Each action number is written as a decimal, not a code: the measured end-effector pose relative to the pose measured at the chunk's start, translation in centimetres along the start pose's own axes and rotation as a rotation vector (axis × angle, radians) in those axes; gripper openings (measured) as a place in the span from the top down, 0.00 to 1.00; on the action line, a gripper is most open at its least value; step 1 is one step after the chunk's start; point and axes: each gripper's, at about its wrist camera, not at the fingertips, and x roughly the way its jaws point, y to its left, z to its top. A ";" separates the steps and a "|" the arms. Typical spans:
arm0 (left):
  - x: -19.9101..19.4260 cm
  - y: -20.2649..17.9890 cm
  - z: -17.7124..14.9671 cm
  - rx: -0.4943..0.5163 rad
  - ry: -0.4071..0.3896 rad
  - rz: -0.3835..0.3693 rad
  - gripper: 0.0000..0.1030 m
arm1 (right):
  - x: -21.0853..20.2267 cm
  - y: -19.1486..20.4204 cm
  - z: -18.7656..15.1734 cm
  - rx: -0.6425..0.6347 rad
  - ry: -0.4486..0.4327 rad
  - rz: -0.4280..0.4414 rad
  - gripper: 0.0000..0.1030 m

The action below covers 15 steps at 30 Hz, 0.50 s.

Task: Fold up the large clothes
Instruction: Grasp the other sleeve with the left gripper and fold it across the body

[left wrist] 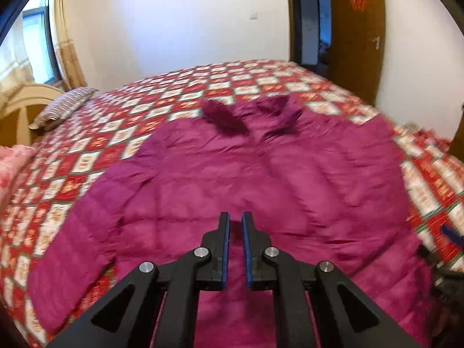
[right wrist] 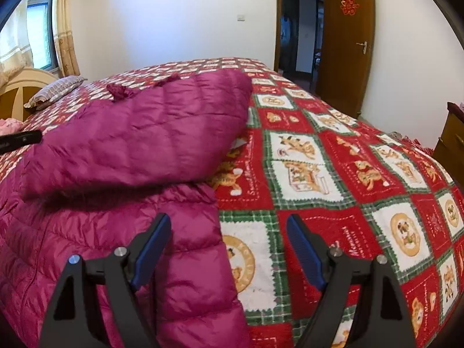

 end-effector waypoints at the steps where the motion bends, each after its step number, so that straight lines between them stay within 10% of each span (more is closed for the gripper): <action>1: 0.3 0.3 -0.4 0.004 0.011 0.023 0.92 | 0.1 0.0 -0.1 -0.005 0.004 0.002 0.18; 4: 2.2 1.4 -2.2 0.010 0.064 0.090 0.92 | 0.1 0.1 -0.2 -0.012 0.015 0.022 0.18; 15: 1.6 2.1 -0.6 -0.213 0.052 -0.118 0.83 | 1.2 -0.1 -1.2 0.008 0.056 0.004 0.18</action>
